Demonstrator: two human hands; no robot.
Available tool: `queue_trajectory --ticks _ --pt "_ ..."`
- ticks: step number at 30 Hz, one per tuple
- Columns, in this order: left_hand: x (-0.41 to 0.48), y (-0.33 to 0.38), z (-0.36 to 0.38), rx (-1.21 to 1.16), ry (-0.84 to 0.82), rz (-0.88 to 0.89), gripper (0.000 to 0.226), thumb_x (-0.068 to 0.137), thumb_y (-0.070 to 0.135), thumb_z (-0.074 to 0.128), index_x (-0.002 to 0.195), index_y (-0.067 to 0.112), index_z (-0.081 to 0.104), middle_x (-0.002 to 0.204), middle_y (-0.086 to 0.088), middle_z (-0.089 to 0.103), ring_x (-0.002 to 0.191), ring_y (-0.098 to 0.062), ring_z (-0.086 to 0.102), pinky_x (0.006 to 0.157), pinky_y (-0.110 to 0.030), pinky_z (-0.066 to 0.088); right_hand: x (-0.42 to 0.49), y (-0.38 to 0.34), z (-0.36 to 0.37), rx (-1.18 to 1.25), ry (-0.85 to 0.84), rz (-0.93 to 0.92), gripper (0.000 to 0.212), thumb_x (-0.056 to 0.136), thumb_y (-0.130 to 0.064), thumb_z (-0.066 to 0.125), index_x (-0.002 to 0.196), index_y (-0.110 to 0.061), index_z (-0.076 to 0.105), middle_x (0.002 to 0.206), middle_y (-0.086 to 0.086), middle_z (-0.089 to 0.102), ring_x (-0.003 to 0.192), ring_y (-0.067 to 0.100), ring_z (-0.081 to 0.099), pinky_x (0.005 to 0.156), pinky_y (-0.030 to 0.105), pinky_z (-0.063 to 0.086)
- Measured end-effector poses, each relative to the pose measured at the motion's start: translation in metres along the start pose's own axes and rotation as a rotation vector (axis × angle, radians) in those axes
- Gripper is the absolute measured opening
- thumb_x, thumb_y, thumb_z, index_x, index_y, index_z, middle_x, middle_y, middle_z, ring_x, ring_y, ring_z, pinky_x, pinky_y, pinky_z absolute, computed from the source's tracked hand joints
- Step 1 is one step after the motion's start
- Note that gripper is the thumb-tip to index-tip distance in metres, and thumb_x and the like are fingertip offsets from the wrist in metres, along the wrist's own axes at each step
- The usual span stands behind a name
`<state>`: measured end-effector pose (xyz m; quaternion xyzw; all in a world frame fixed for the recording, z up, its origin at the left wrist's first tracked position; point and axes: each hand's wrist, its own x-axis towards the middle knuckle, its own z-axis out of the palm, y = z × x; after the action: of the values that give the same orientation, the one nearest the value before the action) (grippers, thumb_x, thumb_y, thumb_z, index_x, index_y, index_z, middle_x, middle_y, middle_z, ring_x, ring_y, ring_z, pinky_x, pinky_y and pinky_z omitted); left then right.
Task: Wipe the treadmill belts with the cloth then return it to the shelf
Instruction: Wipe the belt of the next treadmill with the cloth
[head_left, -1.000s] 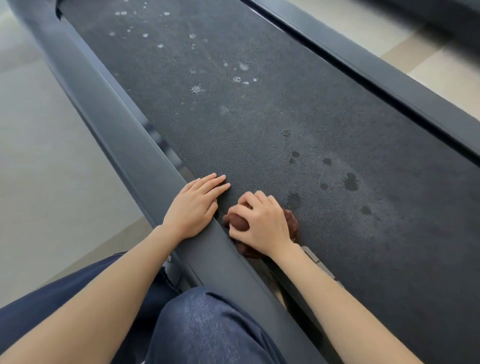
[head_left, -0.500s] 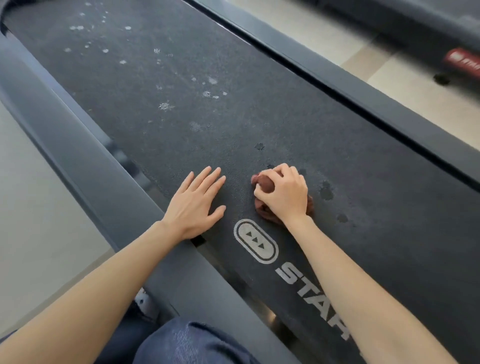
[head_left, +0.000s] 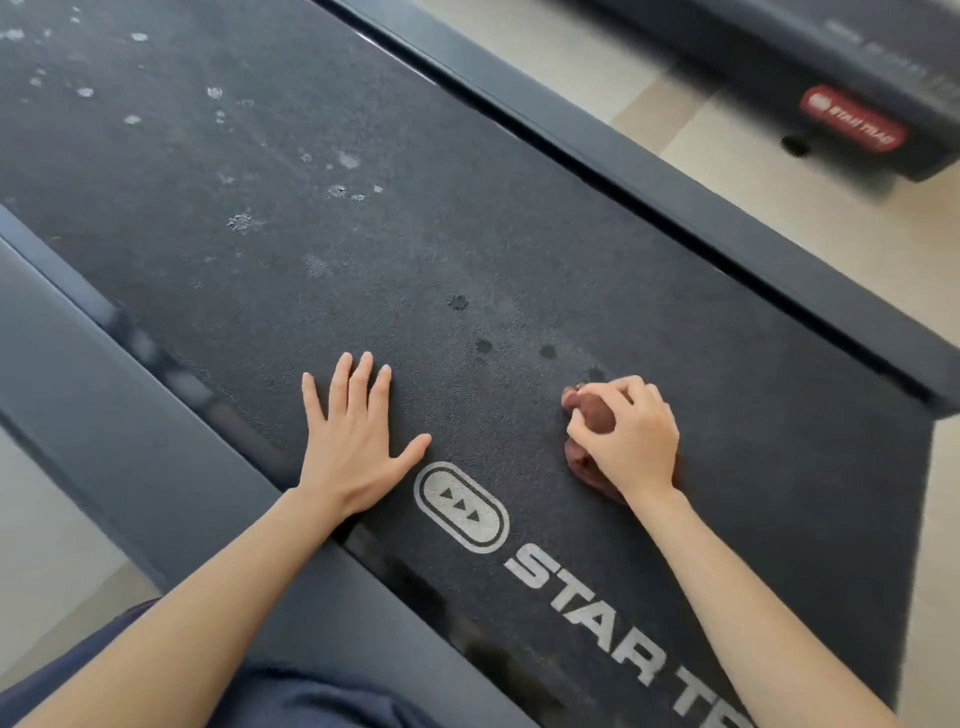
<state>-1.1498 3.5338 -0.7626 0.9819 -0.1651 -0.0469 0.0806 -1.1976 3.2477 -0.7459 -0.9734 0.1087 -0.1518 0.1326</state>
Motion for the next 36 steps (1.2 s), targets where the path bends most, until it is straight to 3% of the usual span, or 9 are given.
queue_trajectory --ticks 3,9,13,16,20,24,27,31,36 --pt "0.007 0.014 0.002 0.021 -0.050 -0.071 0.104 0.072 0.080 0.008 0.148 0.010 0.015 0.157 -0.013 0.006 0.143 -0.033 -0.008 0.105 -0.069 -0.005 0.029 -0.003 0.004 -0.045 -0.016 0.140 0.024 0.076 -0.036 0.070 0.097 -0.024 0.070 0.097 0.004 0.059 0.091 0.026 0.053 0.076 0.034 0.040" --pt "0.012 0.033 0.007 0.047 -0.046 -0.156 0.109 0.074 0.084 0.008 0.148 0.005 0.015 0.156 -0.017 0.007 0.142 -0.039 -0.009 0.100 -0.076 -0.001 -0.068 0.033 -0.020 -0.008 -0.012 -0.066 0.021 0.072 -0.043 0.060 0.090 -0.034 0.065 0.091 -0.007 0.052 0.082 0.016 0.048 0.070 0.026 0.031" --pt "0.011 0.033 0.010 0.032 -0.015 -0.136 0.103 0.076 0.079 0.019 0.142 0.000 0.029 0.151 -0.022 0.022 0.141 -0.043 0.005 0.097 -0.079 0.003 -0.005 0.034 -0.003 -0.054 0.092 0.236 0.020 0.073 -0.040 0.061 0.088 -0.028 0.067 0.091 -0.001 0.056 0.086 0.025 0.052 0.070 0.032 0.037" --pt "0.011 0.033 0.010 0.044 -0.013 -0.138 0.103 0.076 0.078 0.021 0.141 -0.001 0.032 0.150 -0.023 0.024 0.140 -0.044 0.008 0.097 -0.079 0.004 0.065 -0.005 0.022 -0.057 0.052 0.367 0.026 0.078 -0.042 0.061 0.098 -0.025 0.067 0.103 0.004 0.054 0.097 0.031 0.050 0.077 0.037 0.040" --pt "0.011 0.033 0.007 0.063 -0.022 -0.150 0.104 0.076 0.079 0.018 0.142 0.000 0.031 0.151 -0.022 0.023 0.141 -0.043 0.007 0.098 -0.078 0.006 0.062 -0.064 0.036 -0.022 -0.077 0.057 0.031 0.079 -0.045 0.058 0.103 -0.026 0.064 0.105 0.003 0.055 0.094 0.028 0.050 0.075 0.038 0.043" --pt "0.011 0.034 0.006 0.065 -0.030 -0.158 0.105 0.075 0.080 0.017 0.143 0.001 0.031 0.151 -0.021 0.022 0.141 -0.042 0.006 0.099 -0.077 0.006 -0.004 -0.026 0.015 0.074 -0.050 -0.210 0.028 0.071 -0.044 0.059 0.095 -0.030 0.066 0.092 -0.002 0.057 0.082 0.023 0.053 0.069 0.035 0.043" --pt "0.011 0.034 0.006 0.060 -0.021 -0.158 0.103 0.075 0.079 0.019 0.142 0.001 0.032 0.151 -0.021 0.024 0.141 -0.042 0.008 0.099 -0.077 0.006 0.022 0.007 0.012 0.003 0.000 -0.081 0.027 0.071 -0.043 0.059 0.092 -0.028 0.068 0.090 0.001 0.057 0.081 0.027 0.055 0.068 0.035 0.043" --pt "0.011 0.035 0.008 0.067 -0.008 -0.164 0.102 0.075 0.078 0.022 0.141 0.001 0.035 0.149 -0.021 0.027 0.141 -0.042 0.012 0.099 -0.077 0.008 0.109 -0.013 0.040 -0.013 -0.020 0.173 0.032 0.081 -0.045 0.061 0.105 -0.025 0.064 0.106 0.006 0.054 0.100 0.029 0.050 0.079 0.035 0.039" --pt "0.012 0.034 0.008 0.071 -0.001 -0.175 0.100 0.075 0.078 0.025 0.140 0.002 0.038 0.149 -0.020 0.030 0.141 -0.041 0.014 0.100 -0.076 0.009 0.134 -0.095 0.067 0.001 -0.126 -0.113 0.034 0.082 -0.045 0.058 0.107 -0.023 0.063 0.108 0.005 0.054 0.100 0.027 0.047 0.080 0.038 0.041"
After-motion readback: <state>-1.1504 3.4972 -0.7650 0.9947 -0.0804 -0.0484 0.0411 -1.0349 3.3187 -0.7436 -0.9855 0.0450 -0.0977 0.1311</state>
